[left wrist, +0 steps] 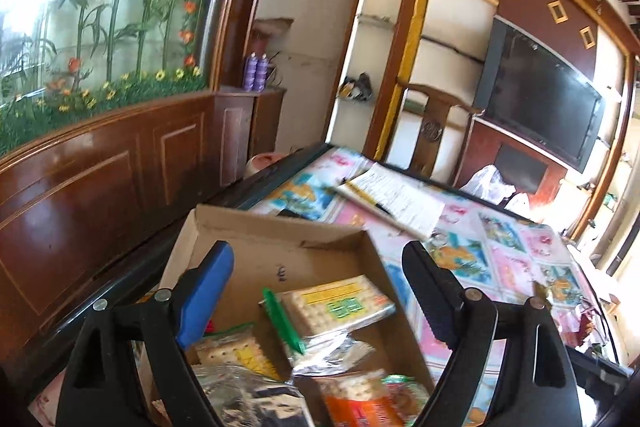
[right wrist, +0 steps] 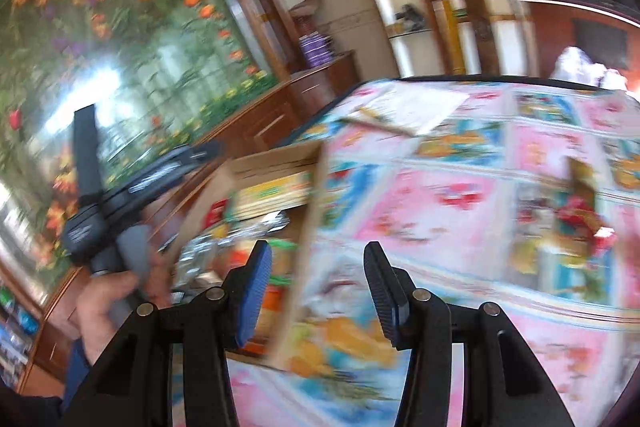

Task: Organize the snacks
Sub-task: 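Move both grippers back toward the remaining snacks on the table, then grasp the dark red pack with the right gripper while the left grasps a red candy bar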

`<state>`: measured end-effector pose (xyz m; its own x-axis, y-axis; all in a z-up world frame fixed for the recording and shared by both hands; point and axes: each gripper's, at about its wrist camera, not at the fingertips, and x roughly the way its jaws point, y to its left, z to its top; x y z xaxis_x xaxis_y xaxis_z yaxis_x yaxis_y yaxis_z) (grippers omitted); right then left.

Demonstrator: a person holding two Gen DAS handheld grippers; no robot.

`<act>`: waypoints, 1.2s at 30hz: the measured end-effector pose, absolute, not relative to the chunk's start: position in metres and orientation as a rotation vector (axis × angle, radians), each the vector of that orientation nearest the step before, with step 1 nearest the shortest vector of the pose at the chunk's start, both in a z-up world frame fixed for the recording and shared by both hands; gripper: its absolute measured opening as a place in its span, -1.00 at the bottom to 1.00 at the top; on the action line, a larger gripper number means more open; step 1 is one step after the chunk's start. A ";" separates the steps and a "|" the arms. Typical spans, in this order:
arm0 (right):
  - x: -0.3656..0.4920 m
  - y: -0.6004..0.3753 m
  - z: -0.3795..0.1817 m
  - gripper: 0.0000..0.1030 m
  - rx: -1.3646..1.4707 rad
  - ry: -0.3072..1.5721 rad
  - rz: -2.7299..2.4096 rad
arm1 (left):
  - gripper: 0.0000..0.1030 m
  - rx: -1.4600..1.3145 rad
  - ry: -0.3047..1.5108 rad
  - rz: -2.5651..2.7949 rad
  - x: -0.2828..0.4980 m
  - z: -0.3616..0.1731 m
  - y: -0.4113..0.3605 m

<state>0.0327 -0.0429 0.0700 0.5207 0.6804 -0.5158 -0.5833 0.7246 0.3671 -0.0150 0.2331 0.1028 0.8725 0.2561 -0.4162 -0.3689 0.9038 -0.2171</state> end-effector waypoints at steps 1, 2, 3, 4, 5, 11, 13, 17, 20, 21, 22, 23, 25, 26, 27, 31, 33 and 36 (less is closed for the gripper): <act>0.037 -0.055 0.070 0.01 0.170 0.682 0.734 | 0.67 -0.297 0.381 0.322 -0.016 0.106 0.228; 0.041 -0.068 0.071 0.01 0.187 0.677 0.702 | 0.67 -0.297 0.392 0.316 -0.016 0.110 0.222; 0.047 -0.082 0.071 0.01 0.201 0.674 0.666 | 0.67 -0.299 0.402 0.308 -0.017 0.113 0.217; 0.054 -0.097 0.073 0.01 0.201 0.679 0.628 | 0.67 -0.302 0.406 0.272 -0.018 0.119 0.207; 0.059 -0.109 0.074 0.00 0.201 0.679 0.597 | 0.67 -0.302 0.407 0.235 -0.019 0.124 0.198; 0.096 -0.203 0.081 0.02 0.240 0.692 0.300 | 0.76 -0.336 0.509 -0.031 0.002 0.139 0.120; 0.108 -0.222 0.076 0.02 0.225 0.723 0.236 | 0.76 -0.336 0.590 -0.113 0.018 0.128 0.085; 0.128 -0.244 0.066 0.02 0.229 0.774 0.186 | 0.75 -0.274 0.706 -0.210 0.043 0.092 0.018; 0.140 -0.245 0.056 0.02 0.200 0.812 0.170 | 0.75 -0.200 0.763 -0.226 0.051 0.063 -0.008; 0.142 -0.243 0.053 0.02 0.180 0.820 0.154 | 0.75 -0.179 0.777 -0.233 0.051 0.057 -0.011; 0.146 -0.241 0.051 0.02 0.152 0.835 0.137 | 0.75 -0.167 0.781 -0.225 0.052 0.053 -0.010; 0.147 -0.237 0.049 0.02 0.134 0.845 0.133 | 0.75 -0.166 0.778 -0.207 0.052 0.052 -0.006; 0.154 -0.230 0.044 0.02 0.066 0.875 0.100 | 0.75 -0.171 0.771 -0.190 0.053 0.051 0.002; 0.158 -0.230 0.041 0.01 0.047 0.879 0.093 | 0.75 -0.173 0.769 -0.175 0.055 0.051 0.007; 0.162 -0.228 0.039 0.01 0.028 0.895 0.092 | 0.75 -0.179 0.769 -0.155 0.056 0.051 0.011; 0.174 -0.217 0.022 0.00 -0.035 0.973 0.076 | 0.75 -0.239 0.782 -0.140 0.059 0.052 0.030; 0.174 -0.213 0.019 -0.33 -0.056 0.964 0.059 | 0.75 -0.241 0.770 -0.130 0.058 0.056 0.033; 0.171 -0.206 0.028 -0.34 -0.055 0.941 0.079 | 0.75 -0.256 0.757 -0.117 0.057 0.059 0.038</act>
